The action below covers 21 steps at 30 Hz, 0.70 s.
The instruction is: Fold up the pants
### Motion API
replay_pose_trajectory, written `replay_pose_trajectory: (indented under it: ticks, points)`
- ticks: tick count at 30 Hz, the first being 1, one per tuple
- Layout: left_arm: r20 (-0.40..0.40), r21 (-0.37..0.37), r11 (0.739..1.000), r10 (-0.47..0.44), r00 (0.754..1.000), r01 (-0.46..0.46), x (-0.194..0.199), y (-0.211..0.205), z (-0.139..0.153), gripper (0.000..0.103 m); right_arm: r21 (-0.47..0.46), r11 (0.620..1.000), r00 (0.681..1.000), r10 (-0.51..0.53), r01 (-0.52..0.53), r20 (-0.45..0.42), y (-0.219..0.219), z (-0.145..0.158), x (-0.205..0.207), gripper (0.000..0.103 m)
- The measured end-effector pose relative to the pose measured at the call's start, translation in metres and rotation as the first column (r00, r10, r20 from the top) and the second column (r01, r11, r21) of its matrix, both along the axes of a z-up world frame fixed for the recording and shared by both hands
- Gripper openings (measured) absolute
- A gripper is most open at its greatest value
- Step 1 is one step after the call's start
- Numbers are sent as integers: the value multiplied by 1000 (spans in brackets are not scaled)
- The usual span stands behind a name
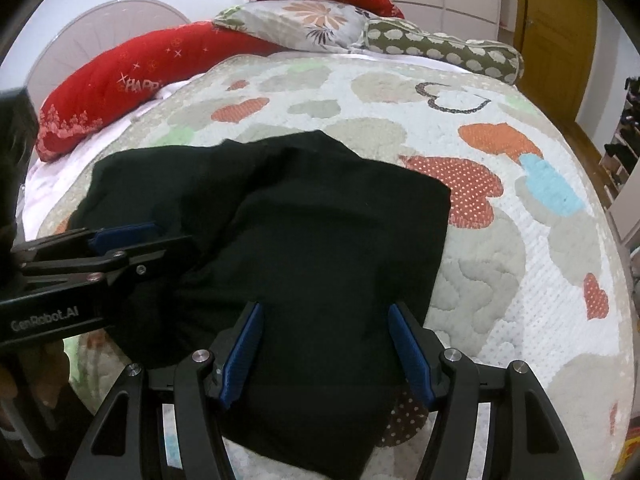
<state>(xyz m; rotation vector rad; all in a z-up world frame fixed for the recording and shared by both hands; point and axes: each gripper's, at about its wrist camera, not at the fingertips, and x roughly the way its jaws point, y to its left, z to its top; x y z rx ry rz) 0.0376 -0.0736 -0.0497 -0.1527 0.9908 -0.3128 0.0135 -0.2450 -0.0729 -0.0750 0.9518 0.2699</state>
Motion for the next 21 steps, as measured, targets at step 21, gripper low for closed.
replay_pose_trajectory:
  ticks: [21]
  points:
    - [7, -135, 856, 504, 863, -499, -76, 166, 11, 75, 123, 882, 890, 455, -455, 25, 161, 43, 88, 69]
